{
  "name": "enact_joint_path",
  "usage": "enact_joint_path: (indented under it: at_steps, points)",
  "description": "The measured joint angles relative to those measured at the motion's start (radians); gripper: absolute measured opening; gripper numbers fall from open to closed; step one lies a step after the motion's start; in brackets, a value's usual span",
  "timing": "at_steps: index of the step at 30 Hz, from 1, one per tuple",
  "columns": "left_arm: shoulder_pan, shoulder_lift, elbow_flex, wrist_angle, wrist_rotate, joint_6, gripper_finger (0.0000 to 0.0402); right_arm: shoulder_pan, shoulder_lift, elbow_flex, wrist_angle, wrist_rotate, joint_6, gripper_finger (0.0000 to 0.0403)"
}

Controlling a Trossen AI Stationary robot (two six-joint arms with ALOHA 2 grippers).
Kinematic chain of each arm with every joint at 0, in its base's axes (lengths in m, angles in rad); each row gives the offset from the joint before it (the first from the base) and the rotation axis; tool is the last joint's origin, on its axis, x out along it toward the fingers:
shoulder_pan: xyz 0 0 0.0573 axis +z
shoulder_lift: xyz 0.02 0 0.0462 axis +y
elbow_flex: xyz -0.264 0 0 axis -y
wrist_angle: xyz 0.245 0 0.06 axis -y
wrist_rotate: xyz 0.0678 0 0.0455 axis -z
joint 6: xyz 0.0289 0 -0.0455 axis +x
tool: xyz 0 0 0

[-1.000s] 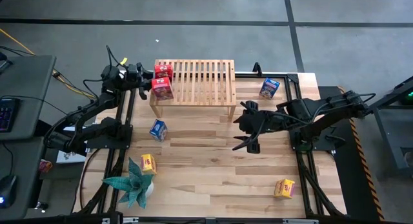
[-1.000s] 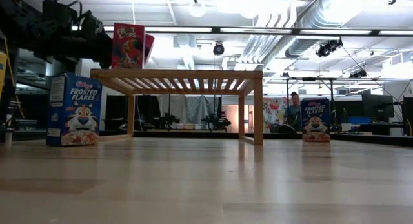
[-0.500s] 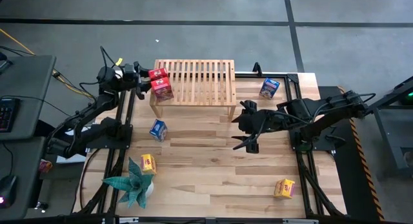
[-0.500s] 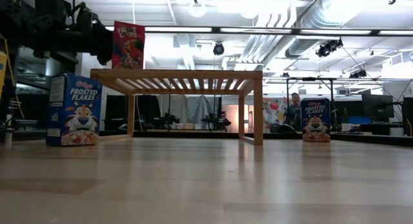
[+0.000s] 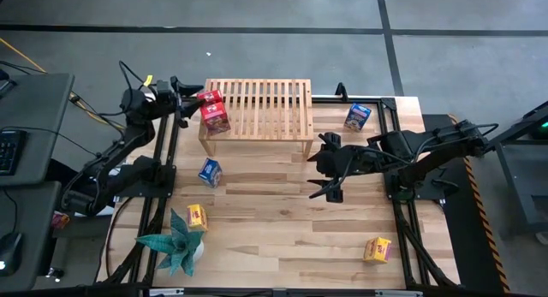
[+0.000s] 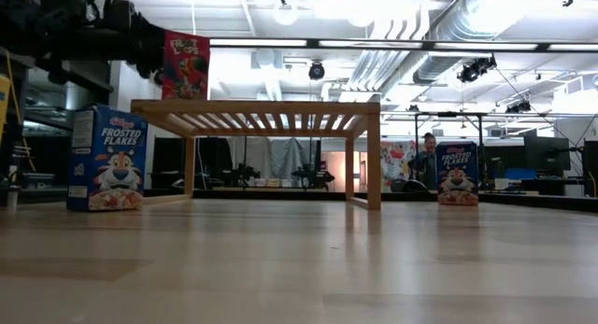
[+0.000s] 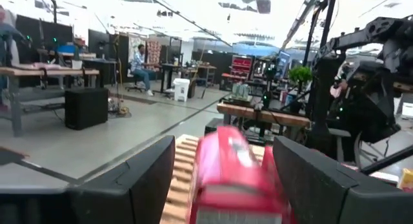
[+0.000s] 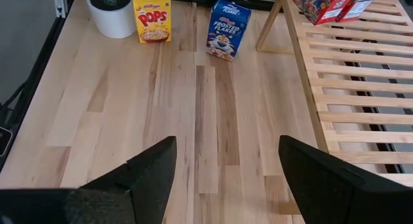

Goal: Stack cereal on shelf
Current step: Put the red cereal box on the shelf aligned with the other red cereal box

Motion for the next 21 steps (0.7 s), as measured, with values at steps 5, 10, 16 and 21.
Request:
enact_joint_path:
  at_steps: [5, 10, 16, 21]
  points:
    - [0.0, 0.0, 0.071, -0.002, -0.042, -0.021, 0.0253, 0.0, 0.0, 0.0, 0.001, 0.001, -0.014, 0.0265]
    - [-0.017, -0.001, 0.158, -0.002, -0.045, -0.097, 0.0252, 0.0, 0.0, 0.0, 0.0, 0.025, -0.087, 0.0265]
    - [-0.136, -0.037, 0.176, -0.022, -0.071, -0.123, 0.0202, -0.054, 0.0, 0.0, -0.003, 0.097, -0.112, 0.0262]
    - [-0.284, -0.115, 0.177, -0.122, -0.133, -0.068, 0.0089, -0.138, 0.0, 0.0, -0.068, 0.041, -0.109, 0.0228]
